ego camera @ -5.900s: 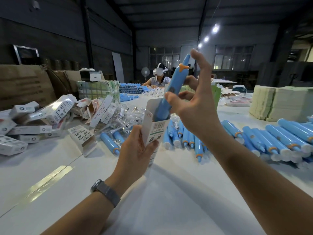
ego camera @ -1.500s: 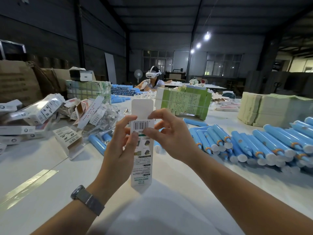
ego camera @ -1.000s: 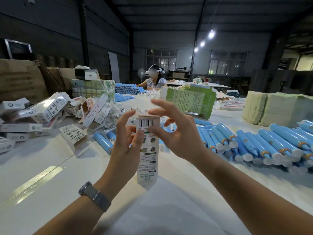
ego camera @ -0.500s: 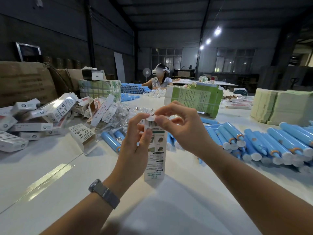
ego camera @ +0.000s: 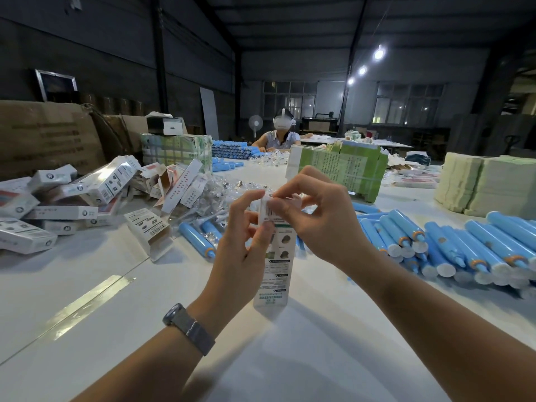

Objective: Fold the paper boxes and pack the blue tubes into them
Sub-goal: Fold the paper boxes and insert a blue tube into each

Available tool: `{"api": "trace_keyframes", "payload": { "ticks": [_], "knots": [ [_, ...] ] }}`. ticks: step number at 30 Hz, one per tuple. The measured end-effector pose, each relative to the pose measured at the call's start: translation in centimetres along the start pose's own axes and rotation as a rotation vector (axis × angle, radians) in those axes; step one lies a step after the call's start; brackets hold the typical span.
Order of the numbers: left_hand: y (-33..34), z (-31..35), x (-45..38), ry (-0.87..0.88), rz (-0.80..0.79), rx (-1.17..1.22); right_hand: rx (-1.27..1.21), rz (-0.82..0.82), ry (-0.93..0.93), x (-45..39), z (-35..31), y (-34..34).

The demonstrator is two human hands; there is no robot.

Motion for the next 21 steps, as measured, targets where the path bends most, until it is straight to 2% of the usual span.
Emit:
{"api": "trace_keyframes", "payload": {
  "ticks": [4,9,15,21],
  "knots": [
    [-0.1,0.4,-0.1,-0.003,0.008,0.006,0.035,0.036,-0.047,-0.1,-0.4,-0.2],
    [0.1,0.6,-0.1,0.014,-0.003,0.004,-0.04,0.018,0.039,-0.8,0.2,-0.6],
    [0.0,0.7,0.0,0.033,-0.012,-0.026,-0.178,-0.111,0.138,-1.3,1.1,-0.7],
    [-0.1,0.4,-0.1,0.033,-0.001,-0.043,-0.201,-0.103,0.157,-1.3,1.2,-0.5]
  ]
}}
Point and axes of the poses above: each hand's wrist, its own x-axis away from the middle knuckle, its own y-axis out of the palm, z = x × y, the point moved 7 cm from there along -x, towards the middle knuckle, and after that the axes turned 6 degrees about z, right-handed, at the moved point
